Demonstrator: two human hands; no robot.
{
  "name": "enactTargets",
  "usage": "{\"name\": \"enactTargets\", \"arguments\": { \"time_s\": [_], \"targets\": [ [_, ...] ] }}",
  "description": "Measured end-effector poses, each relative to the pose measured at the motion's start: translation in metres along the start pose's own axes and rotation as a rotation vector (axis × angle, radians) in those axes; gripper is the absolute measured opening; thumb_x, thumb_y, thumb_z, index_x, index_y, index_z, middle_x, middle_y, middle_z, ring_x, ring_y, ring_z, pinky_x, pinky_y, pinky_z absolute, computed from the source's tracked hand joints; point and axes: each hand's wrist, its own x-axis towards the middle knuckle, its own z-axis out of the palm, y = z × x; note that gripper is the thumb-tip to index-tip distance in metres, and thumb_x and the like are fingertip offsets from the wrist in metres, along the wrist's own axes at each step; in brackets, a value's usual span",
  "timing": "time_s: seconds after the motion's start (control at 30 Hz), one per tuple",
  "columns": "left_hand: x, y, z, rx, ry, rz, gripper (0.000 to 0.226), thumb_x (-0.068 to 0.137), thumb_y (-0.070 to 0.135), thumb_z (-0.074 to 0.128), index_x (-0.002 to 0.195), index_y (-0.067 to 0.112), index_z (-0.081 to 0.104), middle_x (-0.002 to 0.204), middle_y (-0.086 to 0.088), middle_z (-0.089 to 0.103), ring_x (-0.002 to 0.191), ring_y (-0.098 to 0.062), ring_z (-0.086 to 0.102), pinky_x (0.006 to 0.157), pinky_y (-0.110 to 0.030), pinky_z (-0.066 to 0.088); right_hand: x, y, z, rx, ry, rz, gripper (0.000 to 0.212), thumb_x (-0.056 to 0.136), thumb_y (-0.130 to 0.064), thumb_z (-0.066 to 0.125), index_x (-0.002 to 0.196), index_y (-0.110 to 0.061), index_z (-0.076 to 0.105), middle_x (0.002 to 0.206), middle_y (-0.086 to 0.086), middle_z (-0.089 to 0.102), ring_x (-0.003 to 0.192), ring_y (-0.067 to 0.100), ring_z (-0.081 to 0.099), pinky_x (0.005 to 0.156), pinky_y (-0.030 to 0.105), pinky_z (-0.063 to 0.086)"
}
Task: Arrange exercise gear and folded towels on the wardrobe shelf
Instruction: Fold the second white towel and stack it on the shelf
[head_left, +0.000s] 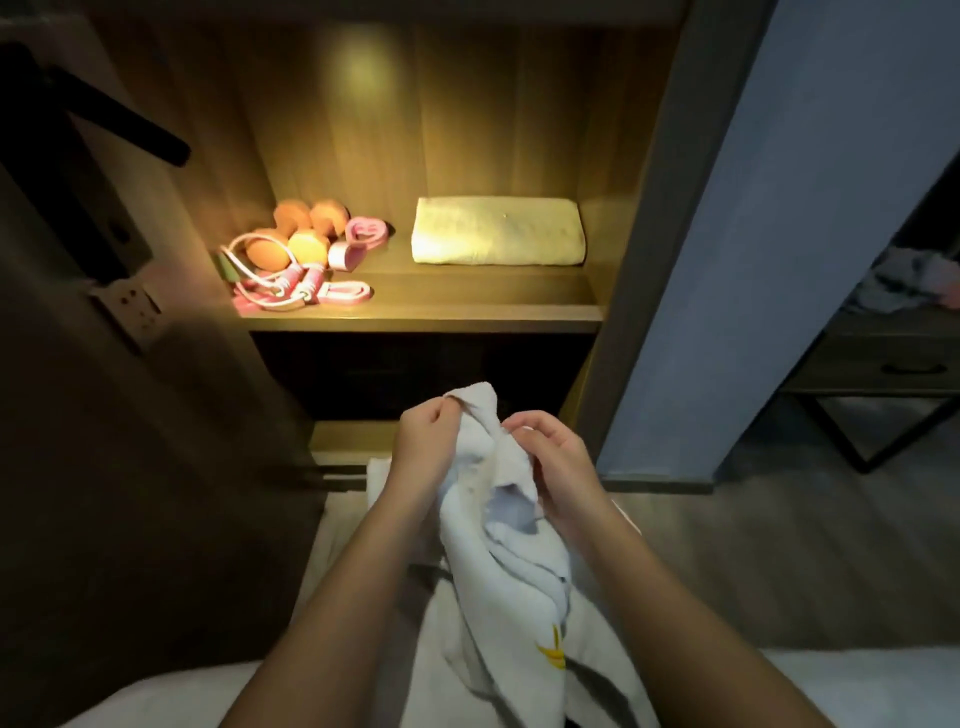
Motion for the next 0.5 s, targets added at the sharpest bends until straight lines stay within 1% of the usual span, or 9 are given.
{"name": "enactTargets", "arguments": {
  "time_s": [0.1,0.17,0.2,0.27,0.33,0.37,0.43,0.5],
  "targets": [
    [0.001,-0.026,0.008,0.003,-0.016,-0.124,0.030,0.099,0.025,0.049,0.073,0.014,0.057,0.072,-0.006,0.056,0.073,-0.021,0.054,0.063,-0.029,0.043,0.004,0.020,0.000,0.030,0.075,0.063,0.018,0.098,-0.014,0.052,0.092,-0.016,0.069,0.089,0.007,0.069,0.088,0.026,0.066,0.071,0.034,0.055],
    [-0.002,-0.030,0.012,-0.062,0.004,-0.149,0.030,0.099,0.029,0.048,0.080,0.008,0.059,0.077,-0.010,0.056,0.075,-0.022,0.053,0.065,-0.031,0.043,0.007,0.022,-0.001,0.125,0.082,0.080,0.022,0.099,-0.010,0.046,0.093,-0.012,0.067,0.086,0.009,0.068,0.083,0.024,0.065,0.069,0.032,0.055],
    [-0.005,-0.029,0.012,-0.120,0.018,-0.161,0.031,0.098,0.032,0.048,0.083,0.007,0.060,0.080,-0.012,0.058,0.077,-0.022,0.054,0.067,-0.032,0.043,0.008,0.022,-0.002,0.217,0.054,0.077,0.022,0.099,-0.008,0.044,0.094,-0.009,0.065,0.086,0.010,0.066,0.081,0.023,0.063,0.070,0.030,0.054],
    [-0.013,-0.023,0.007,-0.182,0.027,-0.172,0.028,0.097,0.038,0.050,0.087,0.015,0.061,0.087,-0.010,0.063,0.082,-0.023,0.060,0.070,-0.033,0.047,0.005,0.020,-0.011,0.337,-0.048,0.065,0.017,0.092,-0.011,0.050,0.102,-0.006,0.063,0.096,0.016,0.062,0.088,0.026,0.062,0.078,0.032,0.051],
    [-0.024,-0.019,-0.002,-0.233,-0.014,-0.156,0.011,0.093,0.039,0.057,0.094,0.030,0.062,0.092,0.002,0.068,0.086,-0.018,0.067,0.067,-0.029,0.052,-0.001,0.017,-0.021,0.321,-0.156,0.045,0.026,0.083,-0.011,0.059,0.109,-0.015,0.064,0.107,0.013,0.066,0.098,0.026,0.065,0.081,0.034,0.053],
    [-0.031,-0.016,-0.007,-0.259,-0.027,-0.154,0.008,0.090,0.036,0.061,0.098,0.037,0.062,0.094,0.007,0.068,0.086,-0.014,0.068,0.064,-0.027,0.054,-0.004,0.014,-0.024,0.278,-0.171,0.031,0.027,0.084,-0.010,0.063,0.109,-0.020,0.064,0.110,0.011,0.068,0.100,0.026,0.067,0.079,0.034,0.054],
    [-0.046,-0.009,-0.018,-0.307,-0.027,-0.141,0.025,0.084,0.031,0.069,0.105,0.042,0.061,0.098,0.013,0.068,0.084,-0.010,0.070,0.059,-0.024,0.055,-0.009,0.007,-0.024,0.177,-0.126,-0.027,0.023,0.087,-0.012,0.070,0.105,-0.025,0.064,0.107,0.007,0.071,0.099,0.023,0.070,0.074,0.030,0.056],
    [-0.058,-0.001,-0.025,-0.357,-0.034,-0.098,0.041,0.074,0.039,0.076,0.112,0.038,0.060,0.103,0.012,0.069,0.088,-0.011,0.071,0.062,-0.024,0.056,-0.013,-0.002,-0.022,0.045,-0.062,-0.133,0.020,0.087,-0.010,0.070,0.093,-0.028,0.066,0.098,-0.001,0.072,0.092,0.015,0.070,0.069,0.021,0.054]
  ]
}}
